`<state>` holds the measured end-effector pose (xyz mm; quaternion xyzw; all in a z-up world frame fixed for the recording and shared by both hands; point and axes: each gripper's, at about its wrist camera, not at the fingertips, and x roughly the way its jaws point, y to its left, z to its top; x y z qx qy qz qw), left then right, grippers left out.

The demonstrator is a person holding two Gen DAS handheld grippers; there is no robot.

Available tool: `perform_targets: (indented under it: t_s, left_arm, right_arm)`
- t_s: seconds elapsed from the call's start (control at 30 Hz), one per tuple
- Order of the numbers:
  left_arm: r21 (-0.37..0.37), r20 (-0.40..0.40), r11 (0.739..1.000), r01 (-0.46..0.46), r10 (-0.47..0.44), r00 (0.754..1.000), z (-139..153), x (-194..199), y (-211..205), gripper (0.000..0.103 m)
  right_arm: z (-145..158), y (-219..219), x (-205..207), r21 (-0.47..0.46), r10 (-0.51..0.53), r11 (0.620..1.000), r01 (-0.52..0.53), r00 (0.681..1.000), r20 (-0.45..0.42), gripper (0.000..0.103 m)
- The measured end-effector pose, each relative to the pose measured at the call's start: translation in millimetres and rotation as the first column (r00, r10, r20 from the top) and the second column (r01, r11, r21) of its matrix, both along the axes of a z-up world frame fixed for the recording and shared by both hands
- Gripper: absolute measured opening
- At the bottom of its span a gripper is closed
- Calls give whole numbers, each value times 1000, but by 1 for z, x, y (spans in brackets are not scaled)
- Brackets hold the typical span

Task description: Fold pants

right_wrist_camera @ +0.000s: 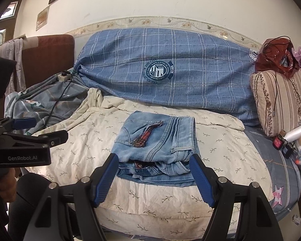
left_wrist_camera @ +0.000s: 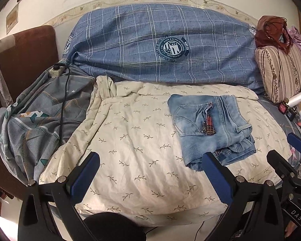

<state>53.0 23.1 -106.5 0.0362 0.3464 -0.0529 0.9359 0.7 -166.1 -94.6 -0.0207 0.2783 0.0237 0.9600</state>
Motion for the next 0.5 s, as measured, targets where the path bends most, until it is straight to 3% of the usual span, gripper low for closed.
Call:
perform_targets:
  t_s: [0.5]
  left_arm:
    - [-14, 42, 1000, -6, 6, 999, 18, -17, 6, 101]
  right_arm:
    - [19, 7, -16, -18, 6, 1000, -5, 999, 47, 76]
